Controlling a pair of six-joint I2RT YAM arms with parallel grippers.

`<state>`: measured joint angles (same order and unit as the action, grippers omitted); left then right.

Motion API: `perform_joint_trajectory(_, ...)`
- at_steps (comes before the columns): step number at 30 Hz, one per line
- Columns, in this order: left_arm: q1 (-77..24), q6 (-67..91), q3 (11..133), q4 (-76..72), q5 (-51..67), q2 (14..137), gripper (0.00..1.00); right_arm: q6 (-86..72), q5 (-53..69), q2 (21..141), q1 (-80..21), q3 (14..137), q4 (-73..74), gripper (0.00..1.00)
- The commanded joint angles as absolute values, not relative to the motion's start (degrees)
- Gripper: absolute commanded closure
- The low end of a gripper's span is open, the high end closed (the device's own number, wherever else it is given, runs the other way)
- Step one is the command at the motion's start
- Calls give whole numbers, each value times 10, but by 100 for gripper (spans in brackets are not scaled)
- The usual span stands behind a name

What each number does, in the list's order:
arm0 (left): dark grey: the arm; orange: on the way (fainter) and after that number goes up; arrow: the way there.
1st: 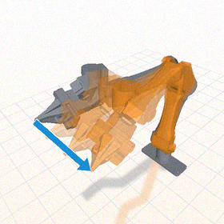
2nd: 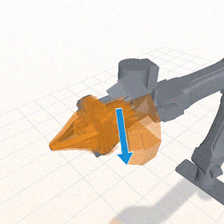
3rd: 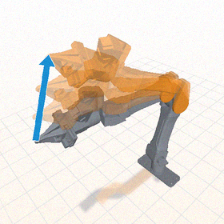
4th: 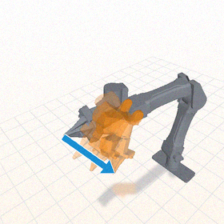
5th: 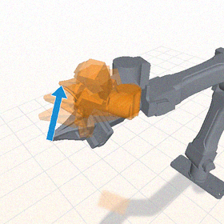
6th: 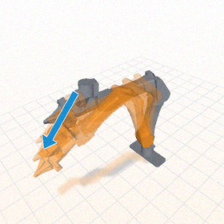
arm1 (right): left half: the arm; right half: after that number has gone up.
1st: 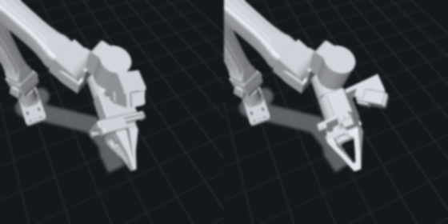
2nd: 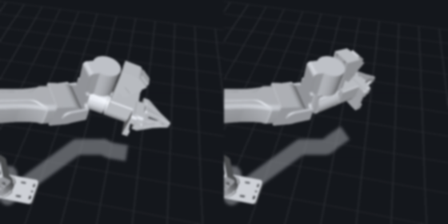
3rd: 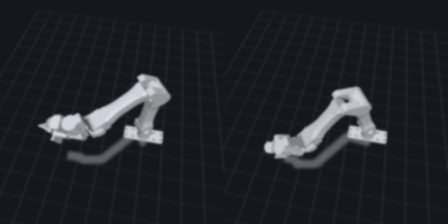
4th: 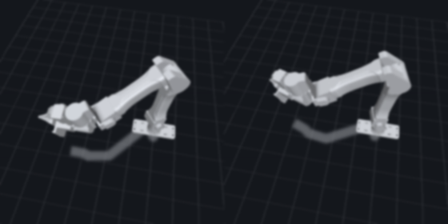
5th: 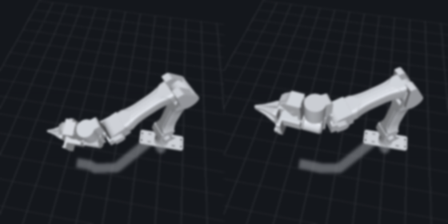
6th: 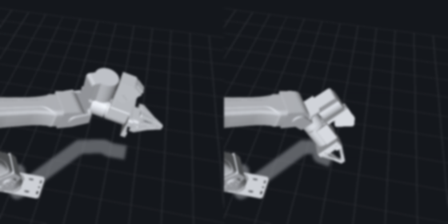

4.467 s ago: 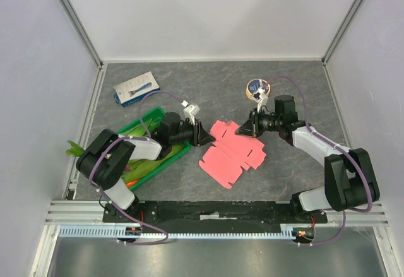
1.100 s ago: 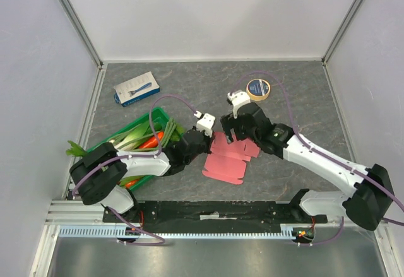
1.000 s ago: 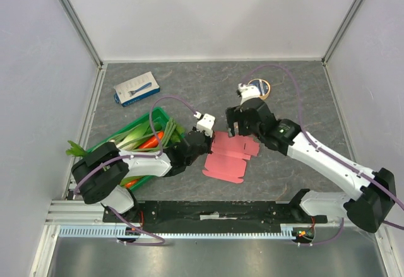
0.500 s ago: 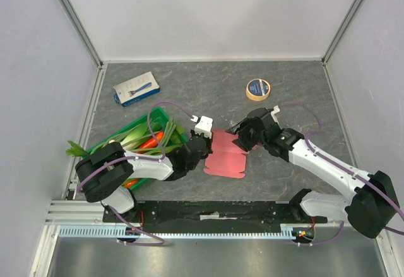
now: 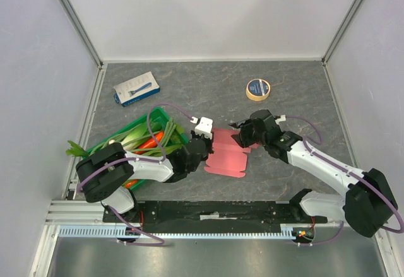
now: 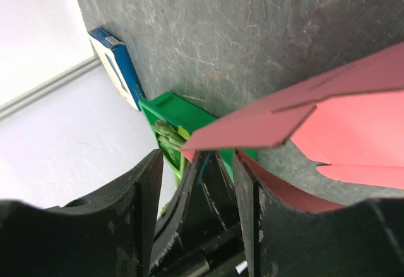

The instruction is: Fold the paper box

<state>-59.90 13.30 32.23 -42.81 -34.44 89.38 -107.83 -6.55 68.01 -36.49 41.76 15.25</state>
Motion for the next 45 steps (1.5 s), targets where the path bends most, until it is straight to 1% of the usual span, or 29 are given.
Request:
perform_joint_trajectory(1,-607,101,324,-469,-377,899,98,-1114,-83,695,-350,417,120,45)
perform_joint_trajectory(5,-611,96,326,-472,-383,901,98,-1114,-76,707,-338,422,114,47)
perform_joint_trajectory(8,-613,90,328,-476,-388,905,98,-1114,-70,717,-337,425,114,49)
perform_joint_trajectory(10,-615,87,330,-477,-391,907,98,-1115,-69,719,-337,425,113,53)
perform_joint_trajectory(13,-617,83,333,-482,-393,909,98,-1121,-67,721,-337,419,111,54)
perform_joint_trajectory(14,-617,82,334,-483,-395,912,98,-1121,-67,721,-337,417,110,56)
perform_joint_trajectory(15,-619,78,335,-483,-395,915,98,-1121,-69,720,-337,415,110,62)
perform_joint_trajectory(17,-620,77,339,-484,-396,919,98,-1122,-73,717,-337,410,106,66)
perform_joint_trajectory(28,-632,55,342,-510,-409,932,98,-1139,-66,722,-335,379,86,66)
perform_joint_trajectory(32,-635,47,342,-514,-411,935,98,-1139,-61,724,-334,375,76,77)
perform_joint_trajectory(37,-635,46,344,-515,-411,941,98,-1139,-61,720,-334,363,66,81)
perform_joint_trajectory(38,-635,47,345,-514,-410,942,98,-1139,-62,719,-333,360,64,87)
perform_joint_trajectory(39,-635,47,346,-514,-408,945,98,-1138,-63,718,-333,357,62,90)
perform_joint_trajectory(40,-635,47,347,-513,-405,947,98,-1139,-63,716,-333,348,59,98)
perform_joint_trajectory(41,-635,52,348,-511,-403,949,98,-1138,-66,715,-333,343,51,100)
perform_joint_trajectory(42,-635,54,350,-502,-401,950,95,-1136,-67,714,-333,338,45,100)
perform_joint_trajectory(43,-635,58,349,-498,-391,948,83,-1133,-69,711,-332,324,40,100)
perform_joint_trajectory(45,-635,66,344,-480,-372,940,72,-1122,-76,707,-332,309,10,100)
